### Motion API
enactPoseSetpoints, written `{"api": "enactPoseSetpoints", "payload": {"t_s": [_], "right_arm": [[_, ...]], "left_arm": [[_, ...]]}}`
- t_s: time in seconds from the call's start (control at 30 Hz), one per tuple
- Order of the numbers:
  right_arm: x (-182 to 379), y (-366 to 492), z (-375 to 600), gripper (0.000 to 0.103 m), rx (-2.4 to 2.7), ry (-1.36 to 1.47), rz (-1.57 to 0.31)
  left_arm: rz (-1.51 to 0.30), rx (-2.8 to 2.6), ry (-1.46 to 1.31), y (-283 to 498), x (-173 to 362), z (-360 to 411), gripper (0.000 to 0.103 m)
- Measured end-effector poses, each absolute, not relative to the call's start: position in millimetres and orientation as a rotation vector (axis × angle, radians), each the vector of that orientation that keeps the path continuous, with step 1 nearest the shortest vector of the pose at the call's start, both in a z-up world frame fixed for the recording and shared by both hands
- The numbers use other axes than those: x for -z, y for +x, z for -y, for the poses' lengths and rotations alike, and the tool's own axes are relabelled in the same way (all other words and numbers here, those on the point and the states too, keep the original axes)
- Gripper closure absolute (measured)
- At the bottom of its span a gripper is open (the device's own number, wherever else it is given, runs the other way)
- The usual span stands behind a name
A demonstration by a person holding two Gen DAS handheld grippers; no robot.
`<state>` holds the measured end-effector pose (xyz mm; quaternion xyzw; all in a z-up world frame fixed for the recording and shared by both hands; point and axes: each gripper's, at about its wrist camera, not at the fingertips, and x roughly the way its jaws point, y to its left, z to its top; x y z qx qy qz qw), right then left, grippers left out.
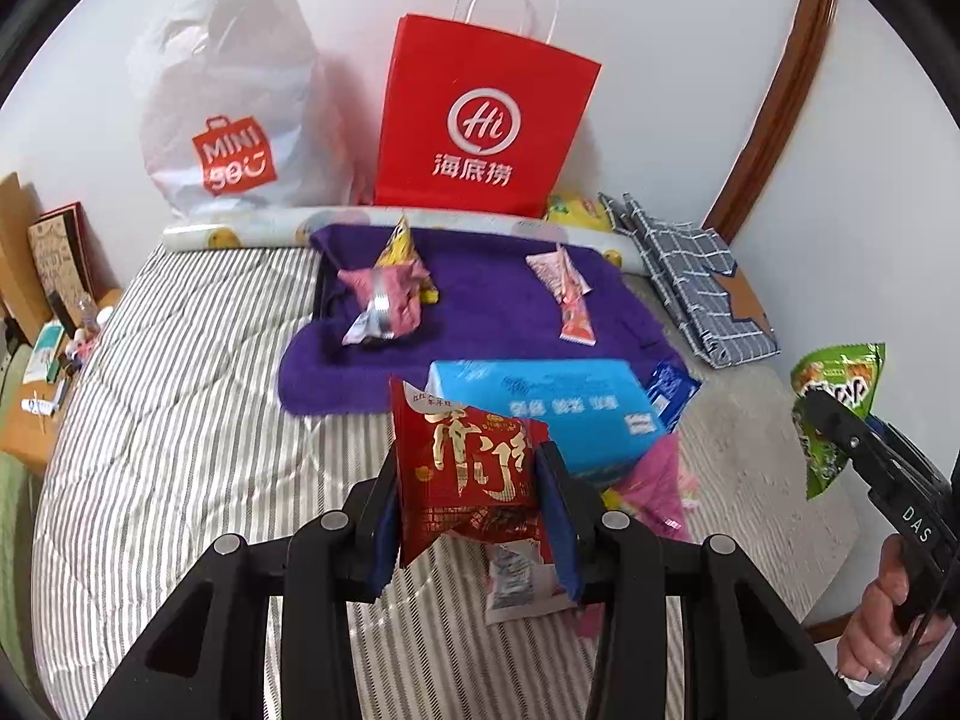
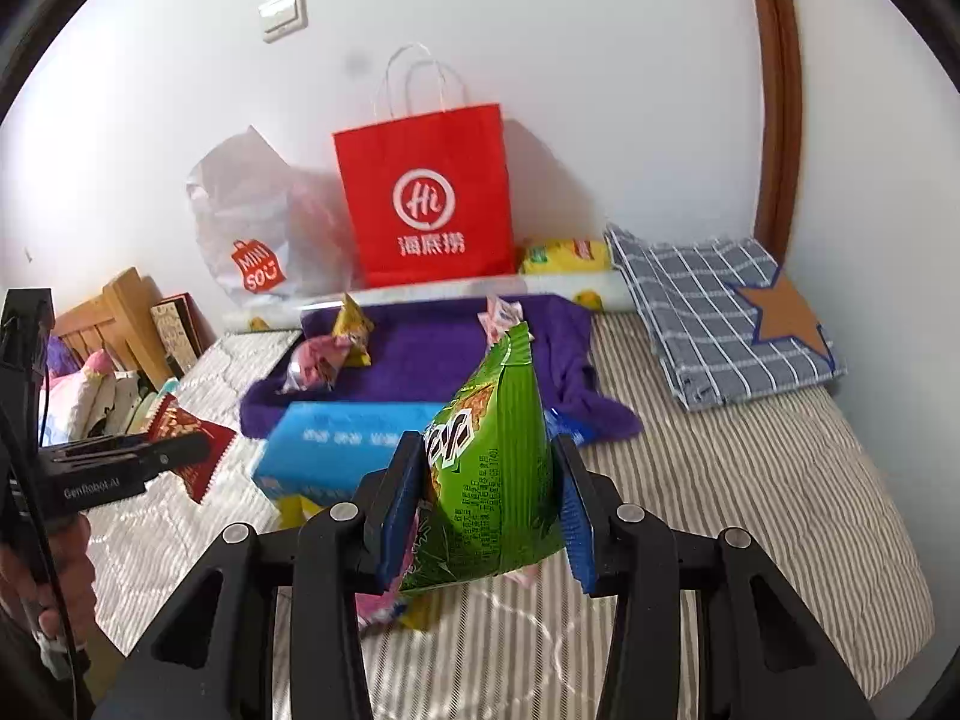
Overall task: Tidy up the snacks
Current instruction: 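Carry the red snack bag and green chip bag over the purple towel, then open both grippers to drop the red and green bags onto the towel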
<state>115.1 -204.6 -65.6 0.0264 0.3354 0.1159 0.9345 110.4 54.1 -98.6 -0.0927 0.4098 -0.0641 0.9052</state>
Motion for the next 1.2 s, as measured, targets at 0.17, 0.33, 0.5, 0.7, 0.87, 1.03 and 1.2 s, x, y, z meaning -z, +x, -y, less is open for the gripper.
{"api": "enactPoseSetpoints", "payload": {"t_s": [0.17,0.33,0.5,0.7,0.87,1.03,1.2], "right_arm": [[53.1,128.1,190.9,0.06,-0.254,0.046,-0.664],[44.3,146.8,181.4,0.06,-0.267,0.044,-0.647],[40.6,168.3,175.4,0.061,-0.27,0.042,-0.636],[45.6,201.6,174.1,0.06,-0.263,0.061,-0.641],[55.2,233.8,173.6,0.061,-0.256,0.074,-0.658],[65.0,267.1,172.5,0.061,-0.243,0.067,-0.677],[80.7,297.9,168.4,0.061,-0.224,0.045,-0.704]], "left_arm": [[-0.827,0.137,-0.198,121.9,89.0,-52.8,0.064],[-0.804,0.136,-0.197,138.5,82.7,-53.2,0.064],[-0.789,0.131,-0.198,158.2,80.4,-56.7,0.064],[-0.785,0.111,-0.212,185.1,81.9,-64.8,0.064],[-0.788,0.099,-0.225,209.8,86.3,-72.8,0.064],[-0.801,0.087,-0.255,239.4,97.4,-80.8,0.064],[-0.821,0.073,-0.26,265.1,113.7,-82.3,0.064]]}}
